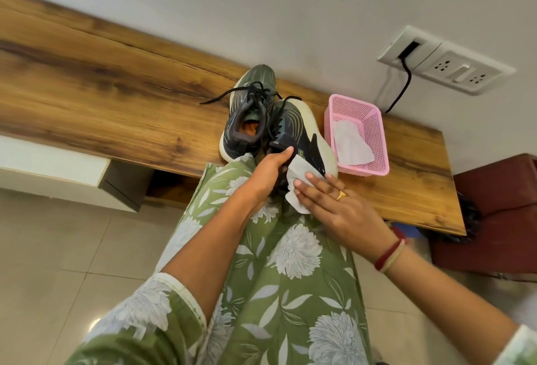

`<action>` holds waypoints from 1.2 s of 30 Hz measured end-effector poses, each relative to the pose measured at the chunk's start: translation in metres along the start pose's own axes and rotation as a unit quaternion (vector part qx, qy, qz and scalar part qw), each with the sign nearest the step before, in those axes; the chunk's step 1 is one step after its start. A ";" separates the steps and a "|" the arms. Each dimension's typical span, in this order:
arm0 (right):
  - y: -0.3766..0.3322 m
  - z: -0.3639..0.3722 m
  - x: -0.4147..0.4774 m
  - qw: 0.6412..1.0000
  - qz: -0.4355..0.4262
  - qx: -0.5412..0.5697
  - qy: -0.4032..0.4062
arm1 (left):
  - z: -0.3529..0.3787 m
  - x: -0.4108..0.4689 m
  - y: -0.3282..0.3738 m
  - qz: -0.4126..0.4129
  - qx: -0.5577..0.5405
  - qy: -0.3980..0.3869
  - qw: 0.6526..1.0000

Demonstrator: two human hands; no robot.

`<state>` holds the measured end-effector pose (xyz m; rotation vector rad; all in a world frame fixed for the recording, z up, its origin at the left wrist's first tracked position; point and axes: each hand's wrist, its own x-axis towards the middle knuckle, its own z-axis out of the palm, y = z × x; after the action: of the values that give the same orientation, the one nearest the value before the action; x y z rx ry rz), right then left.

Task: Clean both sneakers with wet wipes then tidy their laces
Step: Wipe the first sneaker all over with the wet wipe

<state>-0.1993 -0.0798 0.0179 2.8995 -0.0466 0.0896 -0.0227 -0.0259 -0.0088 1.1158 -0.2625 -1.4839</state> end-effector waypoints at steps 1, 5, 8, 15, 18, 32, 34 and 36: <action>0.010 -0.004 -0.002 1.000 0.003 -0.009 -0.002 | 0.001 0.000 0.000 0.003 0.000 0.005 1.000; 0.017 -0.006 0.004 0.999 0.034 -0.005 0.017 | 0.001 0.002 0.001 0.007 -0.005 0.018 1.000; 0.004 0.000 0.009 0.998 -0.054 -0.022 -0.021 | 0.001 -0.001 0.001 0.013 0.020 0.023 0.999; -0.008 -0.003 0.014 1.000 0.021 -0.004 -0.003 | -0.001 0.002 0.001 0.003 0.016 0.018 1.000; 0.000 -0.005 0.012 0.999 -0.005 -0.030 -0.011 | 0.000 0.003 0.000 0.014 0.024 0.016 0.999; -0.013 -0.006 0.023 0.999 0.046 0.028 -0.009 | -0.001 0.004 0.002 -0.008 0.014 0.038 0.999; -0.009 -0.008 0.027 0.995 0.090 0.044 -0.004 | 0.000 0.003 0.003 -0.003 0.024 0.031 0.999; -0.012 -0.008 0.032 0.991 0.118 0.067 -0.006 | -0.001 0.005 0.001 -0.013 0.027 0.042 0.999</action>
<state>-0.1671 -0.0670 0.0254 3.0157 -0.4005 0.1217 -0.0203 -0.0301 -0.0105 1.2261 -0.2320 -1.4557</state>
